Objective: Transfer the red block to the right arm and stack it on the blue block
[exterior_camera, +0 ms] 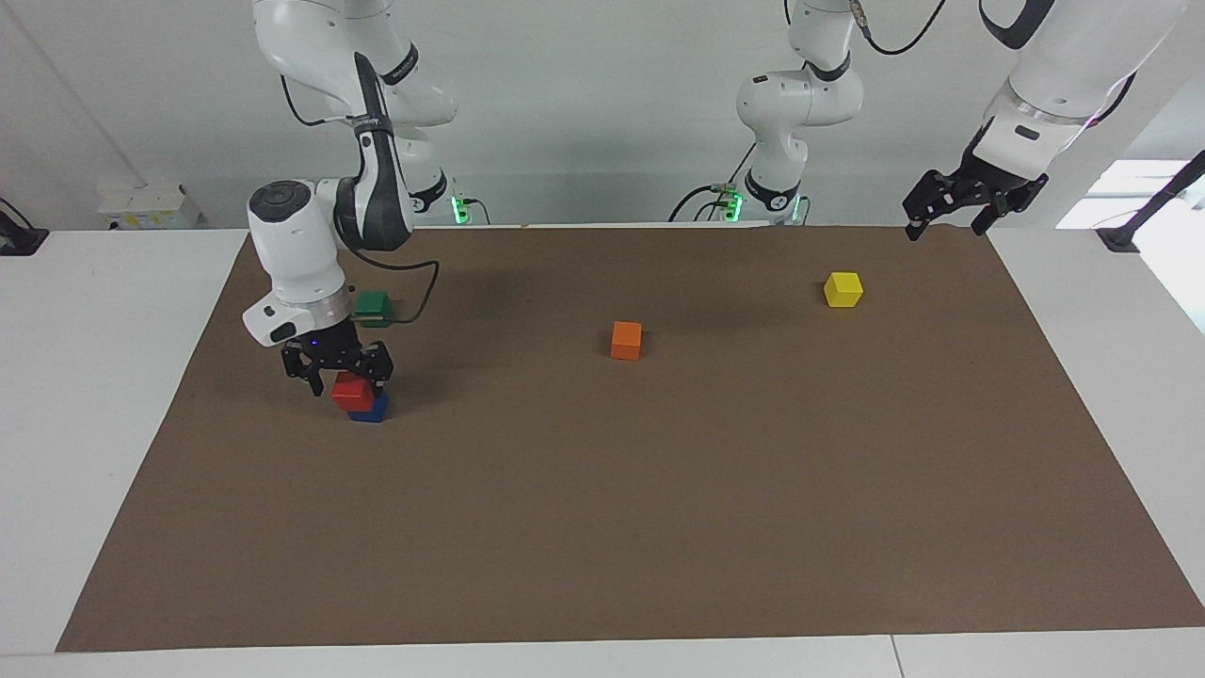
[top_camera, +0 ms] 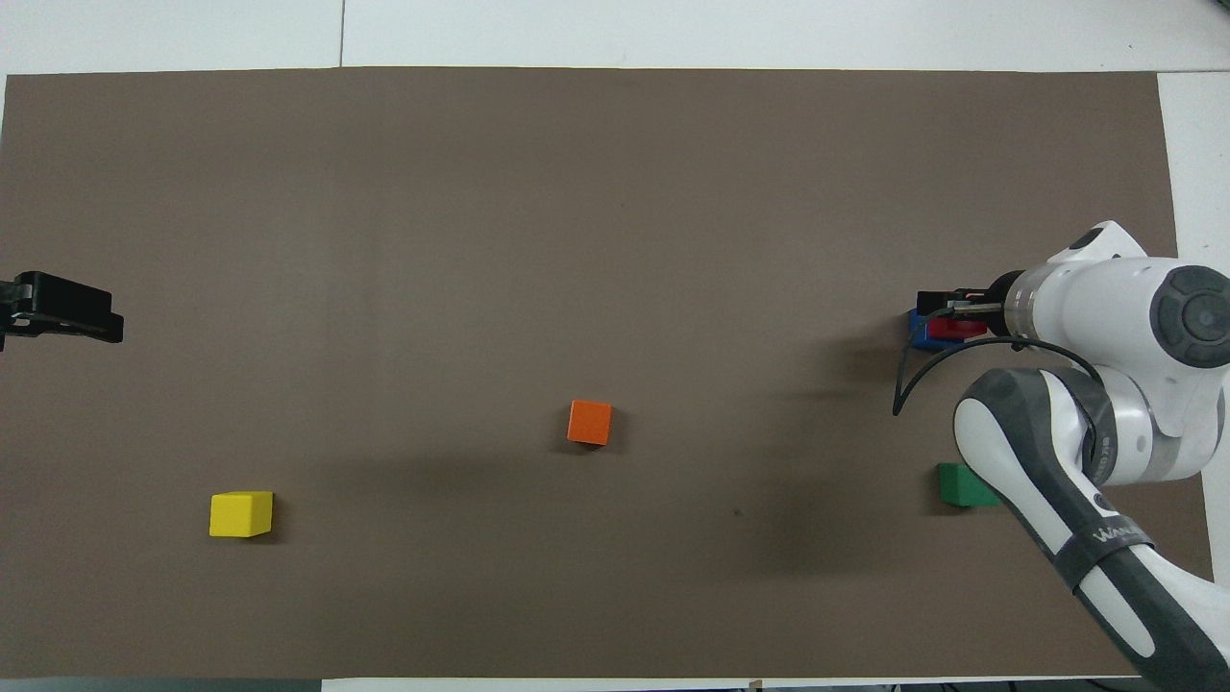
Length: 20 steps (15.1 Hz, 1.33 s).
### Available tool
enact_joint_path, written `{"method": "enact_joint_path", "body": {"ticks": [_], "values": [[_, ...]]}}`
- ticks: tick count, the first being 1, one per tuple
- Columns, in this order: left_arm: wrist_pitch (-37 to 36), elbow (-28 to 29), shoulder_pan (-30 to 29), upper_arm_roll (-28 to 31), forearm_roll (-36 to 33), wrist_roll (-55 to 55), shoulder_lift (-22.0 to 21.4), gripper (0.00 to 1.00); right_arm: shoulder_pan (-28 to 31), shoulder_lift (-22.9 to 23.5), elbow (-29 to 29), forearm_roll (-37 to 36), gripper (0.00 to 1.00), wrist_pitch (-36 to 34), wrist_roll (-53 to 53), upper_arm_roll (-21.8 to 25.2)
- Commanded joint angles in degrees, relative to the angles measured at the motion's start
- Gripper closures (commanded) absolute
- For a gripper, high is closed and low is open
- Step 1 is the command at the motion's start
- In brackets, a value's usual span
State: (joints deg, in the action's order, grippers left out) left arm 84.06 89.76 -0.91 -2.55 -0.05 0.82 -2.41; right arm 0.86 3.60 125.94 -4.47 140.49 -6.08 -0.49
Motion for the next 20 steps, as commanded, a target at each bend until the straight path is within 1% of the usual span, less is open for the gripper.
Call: {"method": "enact_joint_path", "body": {"ticks": [1, 4, 6, 8, 11, 13, 15, 18, 20], "values": [[0.4, -0.46, 0.91, 0.88, 0.57, -1.44, -0.23, 0.0, -0.68, -2.27, -6.38, 1.04, 0.0, -11.16, 0.89, -0.65], [0.31, 0.41, 0.99, 0.8, 0.66, -1.26, -1.81, 0.0, -0.77, -4.47, -13.15, 1.04, 0.0, -23.9, 5.81, -0.65], [0.49, 1.21, 1.08, 0.8, 0.66, -1.0, -2.43, 0.0, -0.77, -5.0, -17.72, 1.21, 0.0, -30.51, 8.97, -0.65], [0.23, 1.56, 1.0, 0.88, 0.57, -1.09, -2.52, 0.0, -0.86, -5.09, -22.3, 2.96, 0.0, -37.27, 9.6, -0.74], [0.22, 1.65, 0.47, 0.97, 0.57, -1.09, -2.52, 0.0, -0.77, -5.18, -28.71, 3.15, 0.0, -49.04, 9.43, -1.53], [0.14, 1.65, 0.29, 0.97, 0.57, -1.0, -2.52, 0.0, -0.51, -5.27, -31.1, 3.23, 0.0, -53.02, 9.42, -1.01], [0.22, 1.65, 0.47, 0.97, 0.57, -1.09, -2.52, 0.0, 0.02, -6.49, -32.42, 3.32, 0.0, -55.75, 9.42, -0.57], [0.22, 1.74, 0.38, 0.89, 0.57, -1.09, -2.6, 0.0, -0.07, -7.81, -33.21, 3.32, 0.0, -56.73, 9.34, 0.31], [0.31, 1.74, 1.0, 0.88, 0.57, -1.09, -2.6, 0.0, -0.33, -7.47, -35.31, 3.41, 0.0, -59.09, 9.34, 1.02]]}}
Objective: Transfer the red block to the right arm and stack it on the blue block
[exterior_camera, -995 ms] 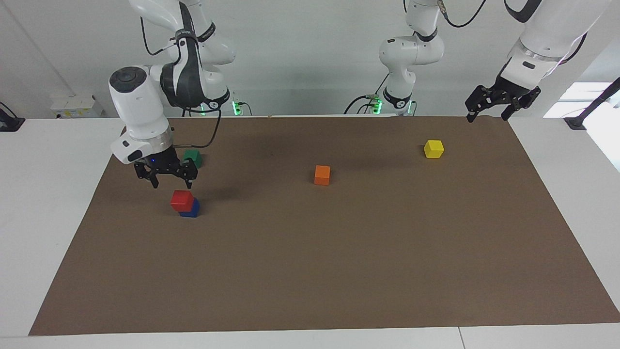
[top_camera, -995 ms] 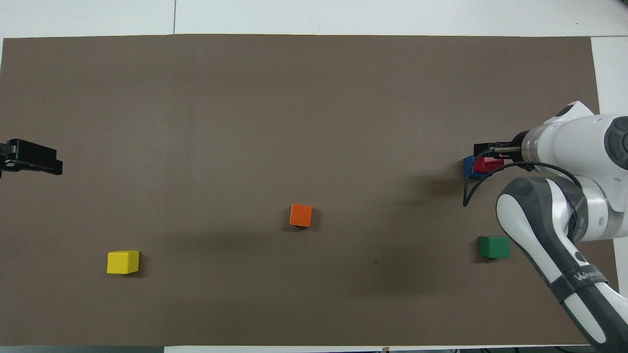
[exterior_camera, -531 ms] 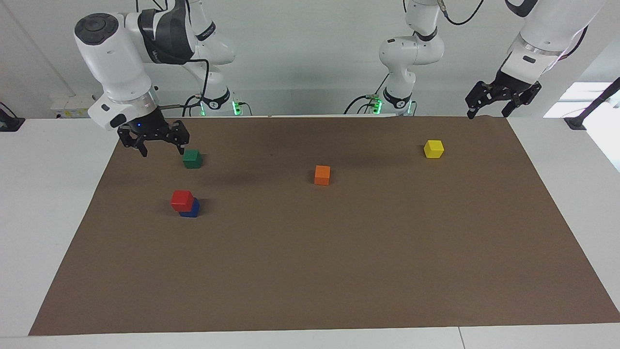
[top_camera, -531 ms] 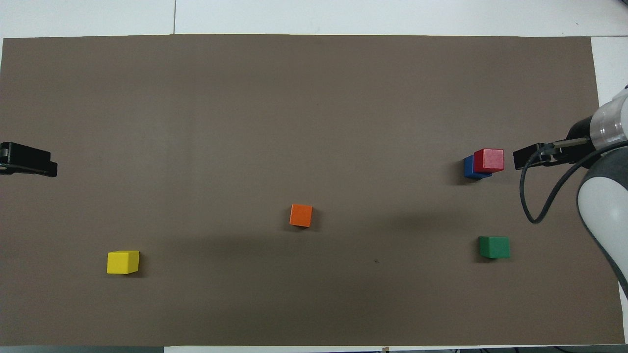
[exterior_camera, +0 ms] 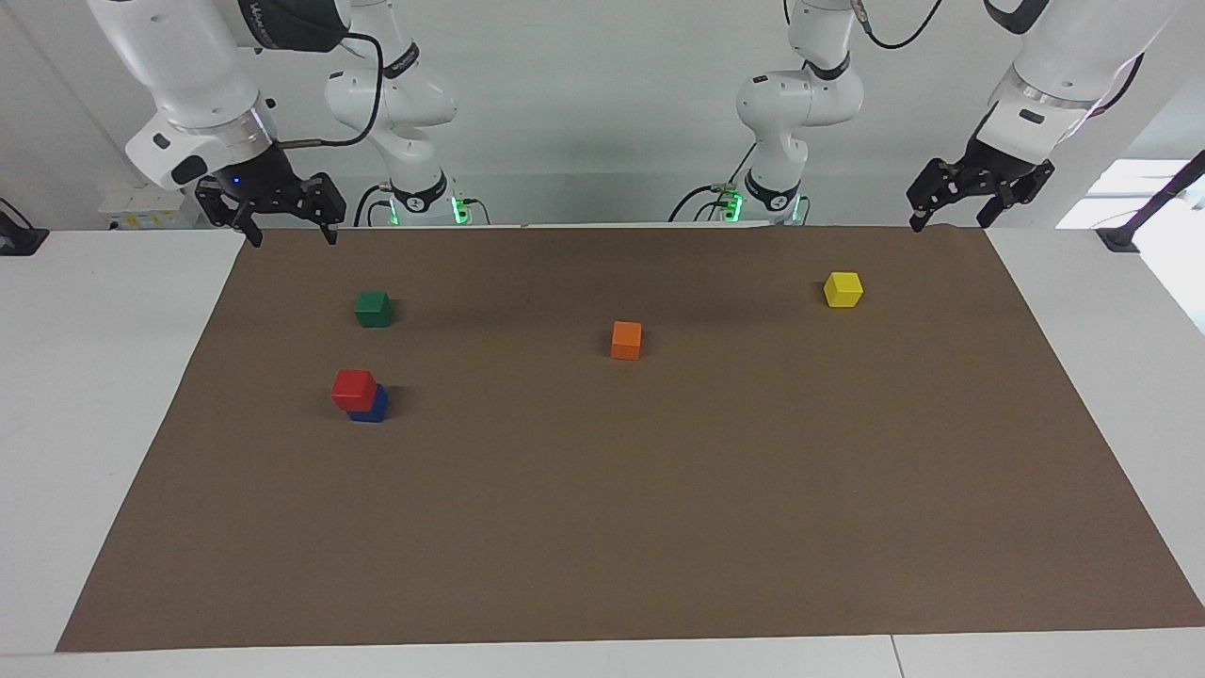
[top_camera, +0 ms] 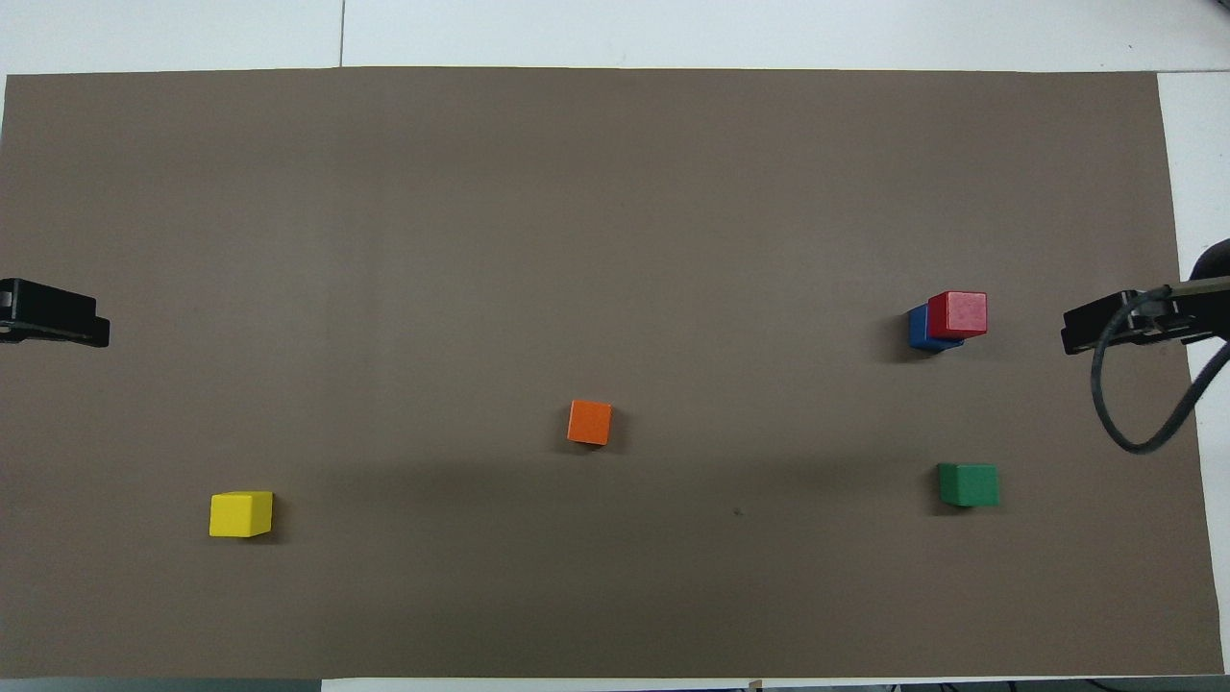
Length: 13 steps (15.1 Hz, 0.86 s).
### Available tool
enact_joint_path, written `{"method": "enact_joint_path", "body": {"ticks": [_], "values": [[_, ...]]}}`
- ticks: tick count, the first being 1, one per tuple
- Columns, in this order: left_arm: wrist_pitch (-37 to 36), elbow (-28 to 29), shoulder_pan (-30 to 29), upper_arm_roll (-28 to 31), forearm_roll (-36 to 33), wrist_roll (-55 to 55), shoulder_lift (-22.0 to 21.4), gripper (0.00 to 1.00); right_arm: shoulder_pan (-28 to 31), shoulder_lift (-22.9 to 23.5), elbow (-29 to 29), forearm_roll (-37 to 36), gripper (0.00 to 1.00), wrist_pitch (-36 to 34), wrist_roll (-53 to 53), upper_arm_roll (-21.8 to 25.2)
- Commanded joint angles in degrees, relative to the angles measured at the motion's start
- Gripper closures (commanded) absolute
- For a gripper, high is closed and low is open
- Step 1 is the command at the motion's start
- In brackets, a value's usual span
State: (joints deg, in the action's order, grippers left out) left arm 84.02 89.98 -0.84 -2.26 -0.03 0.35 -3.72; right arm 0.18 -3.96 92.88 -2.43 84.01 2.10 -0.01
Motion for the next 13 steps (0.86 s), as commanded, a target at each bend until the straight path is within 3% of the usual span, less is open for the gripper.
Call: {"method": "enact_joint_path", "body": {"ticks": [1, 13], "values": [[0.44, 1.6, 0.93, 0.59, 0.56, -0.7, -1.37, 0.0, 0.35, 0.35, -3.05, 1.37, 0.0, -3.93, 1.15, 0.54], [0.88, 1.34, 0.93, 0.41, 0.56, -1.22, -1.99, 0.0, 0.79, -0.09, -2.35, 1.29, 0.0, -4.21, 1.42, 0.71]]}}
